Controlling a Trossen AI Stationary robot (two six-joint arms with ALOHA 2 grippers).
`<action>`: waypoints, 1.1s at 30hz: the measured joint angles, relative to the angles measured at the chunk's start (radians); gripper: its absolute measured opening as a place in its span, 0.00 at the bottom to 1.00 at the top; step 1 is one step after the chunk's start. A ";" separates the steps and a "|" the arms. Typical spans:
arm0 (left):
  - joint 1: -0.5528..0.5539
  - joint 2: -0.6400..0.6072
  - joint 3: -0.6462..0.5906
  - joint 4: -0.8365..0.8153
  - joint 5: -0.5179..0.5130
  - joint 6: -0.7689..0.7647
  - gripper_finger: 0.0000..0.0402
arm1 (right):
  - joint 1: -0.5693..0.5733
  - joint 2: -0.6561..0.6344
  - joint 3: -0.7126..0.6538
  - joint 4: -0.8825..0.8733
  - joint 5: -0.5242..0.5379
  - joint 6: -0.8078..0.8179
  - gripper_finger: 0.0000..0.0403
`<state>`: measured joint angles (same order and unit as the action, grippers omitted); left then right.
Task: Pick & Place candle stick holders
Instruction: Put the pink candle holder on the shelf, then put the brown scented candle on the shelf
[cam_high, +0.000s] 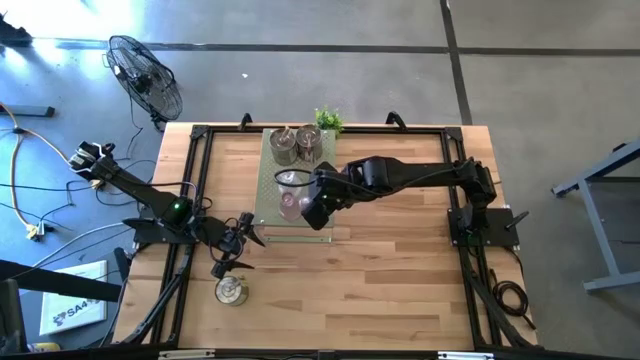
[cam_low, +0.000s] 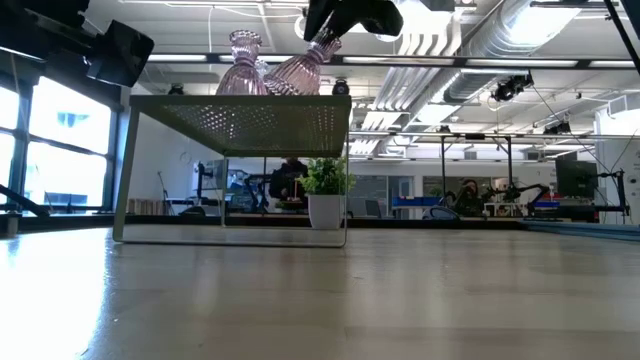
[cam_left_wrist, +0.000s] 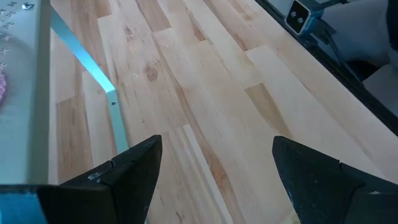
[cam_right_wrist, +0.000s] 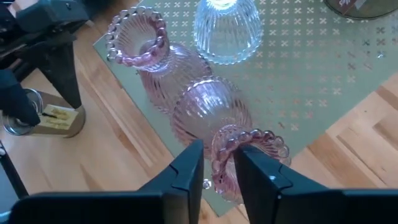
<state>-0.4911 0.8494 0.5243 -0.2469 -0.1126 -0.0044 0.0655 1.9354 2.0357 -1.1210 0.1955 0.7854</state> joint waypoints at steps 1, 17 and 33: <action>0.000 0.000 0.000 0.000 0.005 0.000 0.75 | 0.000 0.000 0.000 0.000 -0.003 0.000 0.22; 0.000 0.000 0.000 -0.002 0.020 -0.003 0.75 | 0.000 0.000 -0.002 0.069 -0.025 -0.043 0.23; 0.000 0.000 0.000 -0.004 0.019 -0.004 0.75 | 0.019 -0.002 0.123 0.061 0.012 -0.073 0.23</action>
<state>-0.4911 0.8491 0.5243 -0.2508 -0.0933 -0.0082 0.0845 1.9339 2.1588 -1.0603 0.2072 0.7127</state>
